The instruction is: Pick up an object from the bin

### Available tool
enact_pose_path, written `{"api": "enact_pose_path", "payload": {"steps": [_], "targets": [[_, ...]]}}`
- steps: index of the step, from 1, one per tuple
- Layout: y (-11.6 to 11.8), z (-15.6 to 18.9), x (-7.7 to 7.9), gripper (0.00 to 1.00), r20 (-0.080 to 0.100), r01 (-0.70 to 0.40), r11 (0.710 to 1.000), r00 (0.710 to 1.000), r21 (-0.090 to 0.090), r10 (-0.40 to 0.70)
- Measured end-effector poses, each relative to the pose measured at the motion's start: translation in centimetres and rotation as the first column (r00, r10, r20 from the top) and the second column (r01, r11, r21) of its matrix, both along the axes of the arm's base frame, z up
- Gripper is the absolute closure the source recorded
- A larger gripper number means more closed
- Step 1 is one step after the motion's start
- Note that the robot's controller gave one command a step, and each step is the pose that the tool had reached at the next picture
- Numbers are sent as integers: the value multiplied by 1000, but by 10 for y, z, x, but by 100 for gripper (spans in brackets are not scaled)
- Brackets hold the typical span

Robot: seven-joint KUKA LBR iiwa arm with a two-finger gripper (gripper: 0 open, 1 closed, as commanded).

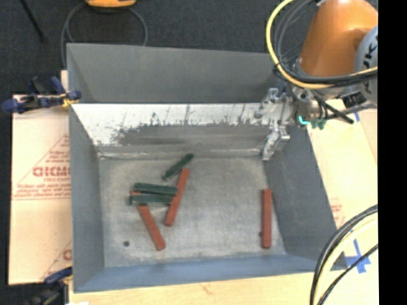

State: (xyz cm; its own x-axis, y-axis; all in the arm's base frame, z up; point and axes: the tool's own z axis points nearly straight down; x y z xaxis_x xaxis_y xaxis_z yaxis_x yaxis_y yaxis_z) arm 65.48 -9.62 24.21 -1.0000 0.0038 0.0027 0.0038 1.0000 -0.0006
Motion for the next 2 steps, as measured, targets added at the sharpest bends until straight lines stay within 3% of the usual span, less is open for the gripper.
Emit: {"api": "enact_pose_path", "payload": {"steps": [1, 2], "targets": [[1, 6, 1, 100, 8, -3, 1000, 1000, -1, 3], [1, 6, 1, 100, 8, -4, 1000, 1000, -1, 4]]}}
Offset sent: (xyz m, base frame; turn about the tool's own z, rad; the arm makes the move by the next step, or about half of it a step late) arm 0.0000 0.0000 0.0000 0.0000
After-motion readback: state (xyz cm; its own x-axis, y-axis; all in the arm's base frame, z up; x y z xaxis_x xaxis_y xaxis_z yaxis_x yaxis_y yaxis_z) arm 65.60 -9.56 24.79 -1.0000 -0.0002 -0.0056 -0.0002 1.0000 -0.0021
